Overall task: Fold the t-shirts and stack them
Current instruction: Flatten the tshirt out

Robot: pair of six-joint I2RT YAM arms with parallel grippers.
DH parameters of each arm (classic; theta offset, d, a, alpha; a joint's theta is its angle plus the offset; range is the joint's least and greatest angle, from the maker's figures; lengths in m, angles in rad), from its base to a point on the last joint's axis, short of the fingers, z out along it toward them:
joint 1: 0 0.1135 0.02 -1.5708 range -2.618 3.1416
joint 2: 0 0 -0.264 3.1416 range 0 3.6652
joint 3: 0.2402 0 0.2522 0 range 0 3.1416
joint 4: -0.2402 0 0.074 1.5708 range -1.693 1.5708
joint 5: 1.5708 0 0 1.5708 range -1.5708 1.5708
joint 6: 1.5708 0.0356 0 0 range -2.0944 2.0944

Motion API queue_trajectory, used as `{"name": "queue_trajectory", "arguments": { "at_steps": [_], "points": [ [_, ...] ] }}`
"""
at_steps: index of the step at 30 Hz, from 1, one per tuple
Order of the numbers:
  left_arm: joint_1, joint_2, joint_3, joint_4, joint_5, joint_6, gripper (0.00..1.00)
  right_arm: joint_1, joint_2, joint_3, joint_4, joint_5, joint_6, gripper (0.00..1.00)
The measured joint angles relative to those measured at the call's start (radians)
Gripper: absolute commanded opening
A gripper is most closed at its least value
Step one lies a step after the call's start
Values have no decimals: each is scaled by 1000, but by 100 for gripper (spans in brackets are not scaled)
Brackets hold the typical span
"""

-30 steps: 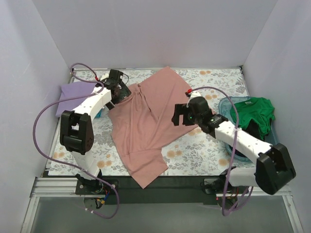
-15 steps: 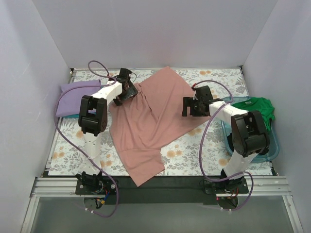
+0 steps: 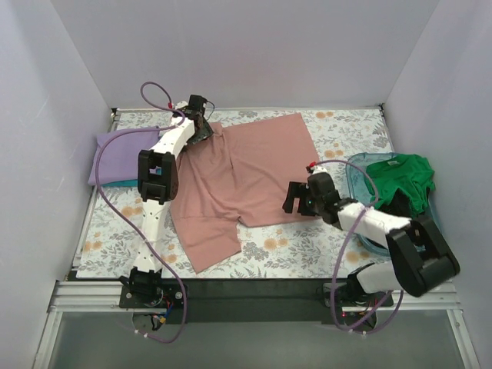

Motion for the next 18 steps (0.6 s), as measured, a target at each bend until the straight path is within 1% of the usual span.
{"name": "queue_trajectory", "arguments": {
  "at_steps": [2, 4, 6, 8, 11, 14, 16, 18],
  "points": [
    [4, 18, 26, 21, 2, 29, 98, 76, -90, -87, 25, 39, 83, 98],
    [6, 28, 40, 46, 5, 57, 98, 185, -192, -173, 46, 97, 185, 99],
    [10, 32, 42, 78, 20, 90, 98, 276, -283, -237, 49, 125, 272, 98],
    [10, 35, 42, 105, 35, 120, 98, 315, -346, -268, 26, 132, 333, 98],
    [10, 35, 42, 126, 51, 158, 98, 325, -416, -270, -70, 174, 380, 98],
    [10, 22, 15, 149, 68, 186, 98, 320, -451, -232, -175, 237, 360, 98],
    [10, -3, -26, 166, 89, 196, 98, 290, -439, -150, -235, 262, 311, 98],
    [11, -40, -79, 173, 114, 201, 98, 242, -400, -43, -260, 269, 250, 98]
  ]
}}
